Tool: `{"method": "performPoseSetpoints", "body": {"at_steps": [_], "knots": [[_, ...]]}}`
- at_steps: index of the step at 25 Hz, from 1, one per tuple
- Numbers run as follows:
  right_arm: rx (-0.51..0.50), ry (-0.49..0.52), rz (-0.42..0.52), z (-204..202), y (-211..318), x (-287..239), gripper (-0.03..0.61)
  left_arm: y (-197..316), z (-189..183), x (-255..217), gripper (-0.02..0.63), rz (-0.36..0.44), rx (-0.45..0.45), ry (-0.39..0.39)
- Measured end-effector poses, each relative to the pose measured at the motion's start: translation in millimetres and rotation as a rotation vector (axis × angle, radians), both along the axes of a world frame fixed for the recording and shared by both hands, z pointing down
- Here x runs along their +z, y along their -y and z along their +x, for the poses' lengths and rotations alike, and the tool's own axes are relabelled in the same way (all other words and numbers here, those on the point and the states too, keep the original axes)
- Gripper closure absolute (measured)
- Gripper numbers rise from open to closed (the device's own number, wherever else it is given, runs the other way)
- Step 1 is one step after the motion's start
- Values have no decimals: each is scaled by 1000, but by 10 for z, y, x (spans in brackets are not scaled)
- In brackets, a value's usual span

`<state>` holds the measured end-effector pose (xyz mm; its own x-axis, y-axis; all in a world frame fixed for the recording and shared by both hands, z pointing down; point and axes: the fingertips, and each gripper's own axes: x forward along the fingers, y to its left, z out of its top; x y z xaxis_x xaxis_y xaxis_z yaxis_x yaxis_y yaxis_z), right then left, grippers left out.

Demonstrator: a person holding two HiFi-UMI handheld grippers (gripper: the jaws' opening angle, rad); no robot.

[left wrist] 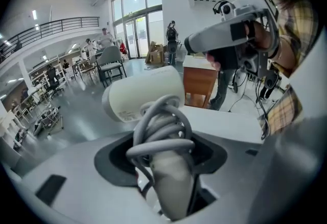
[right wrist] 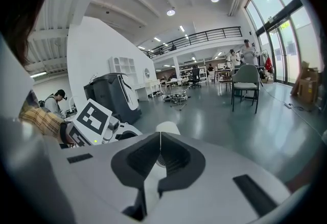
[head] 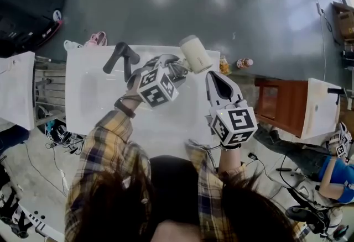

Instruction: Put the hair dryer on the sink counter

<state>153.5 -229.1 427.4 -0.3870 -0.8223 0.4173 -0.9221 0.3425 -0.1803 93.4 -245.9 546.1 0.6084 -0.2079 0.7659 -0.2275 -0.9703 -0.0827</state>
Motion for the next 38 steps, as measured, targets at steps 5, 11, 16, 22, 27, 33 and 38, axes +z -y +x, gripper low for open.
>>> {"method": "performPoseSetpoints", "body": {"at_steps": [5, 11, 16, 22, 27, 33, 38], "knots": [[0, -6, -45, -3, 50, 176, 563, 100, 27, 172, 336, -7, 41, 34], [1, -10, -84, -30, 39, 332, 563, 183, 80, 281, 336, 0, 75, 55], [3, -14, -103, -37, 17, 371, 563, 206, 107, 368, 336, 13, 114, 82], [-10, -22, -115, -72, 24, 431, 563, 163, 153, 492, 336, 27, 190, 115], [-23, -28, -131, -107, 49, 511, 563, 156, 173, 586, 336, 22, 238, 135], [-28, -27, -163, -104, 53, 637, 563, 182, 204, 626, 336, 33, 256, 140], [-34, -24, -177, -119, 39, 677, 563, 204, 226, 636, 336, 37, 256, 112]]}}
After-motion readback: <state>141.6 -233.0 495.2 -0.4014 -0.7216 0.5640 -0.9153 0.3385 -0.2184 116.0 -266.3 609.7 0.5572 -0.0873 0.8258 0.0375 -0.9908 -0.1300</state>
